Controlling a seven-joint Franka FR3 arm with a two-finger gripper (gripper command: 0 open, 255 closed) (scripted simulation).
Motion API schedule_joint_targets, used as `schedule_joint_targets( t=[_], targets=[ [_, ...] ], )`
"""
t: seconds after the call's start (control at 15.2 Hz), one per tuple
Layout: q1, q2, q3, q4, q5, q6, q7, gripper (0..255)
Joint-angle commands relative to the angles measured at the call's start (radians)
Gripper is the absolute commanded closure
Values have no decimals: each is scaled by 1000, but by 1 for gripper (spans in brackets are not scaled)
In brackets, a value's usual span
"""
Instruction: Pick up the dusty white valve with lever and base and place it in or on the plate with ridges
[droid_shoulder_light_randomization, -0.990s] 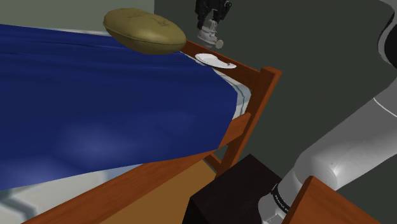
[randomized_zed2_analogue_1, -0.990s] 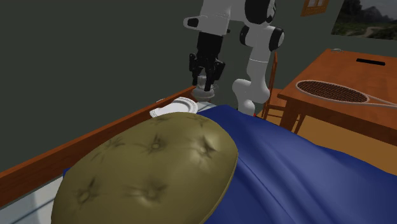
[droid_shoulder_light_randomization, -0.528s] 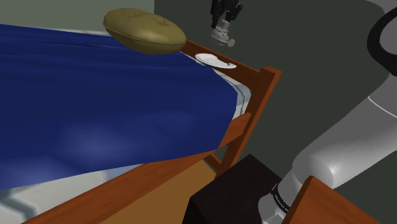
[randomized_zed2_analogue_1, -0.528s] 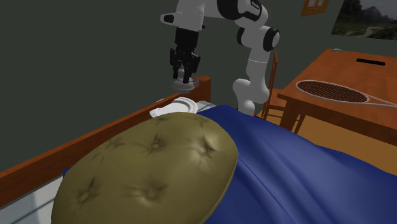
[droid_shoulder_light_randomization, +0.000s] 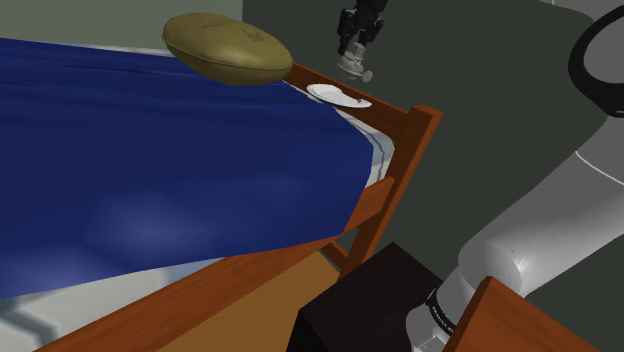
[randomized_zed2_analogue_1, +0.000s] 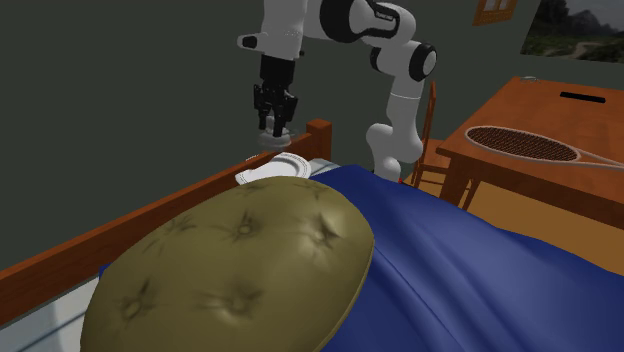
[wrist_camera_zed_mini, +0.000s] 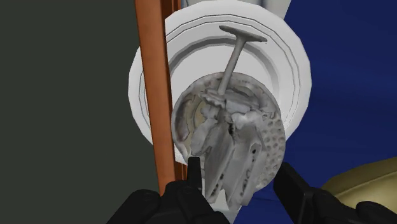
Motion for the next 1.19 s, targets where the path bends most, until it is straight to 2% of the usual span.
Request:
schedule_joint_targets(
  t=[0.0,0.59,1.12],
  targets=[
    [0,-16,0,-48,2,32,-1,255],
    [0,-54,-1,-209,5,156,-4,255],
    [0,-54,-1,-209,5,156,-4,255]
  ],
)
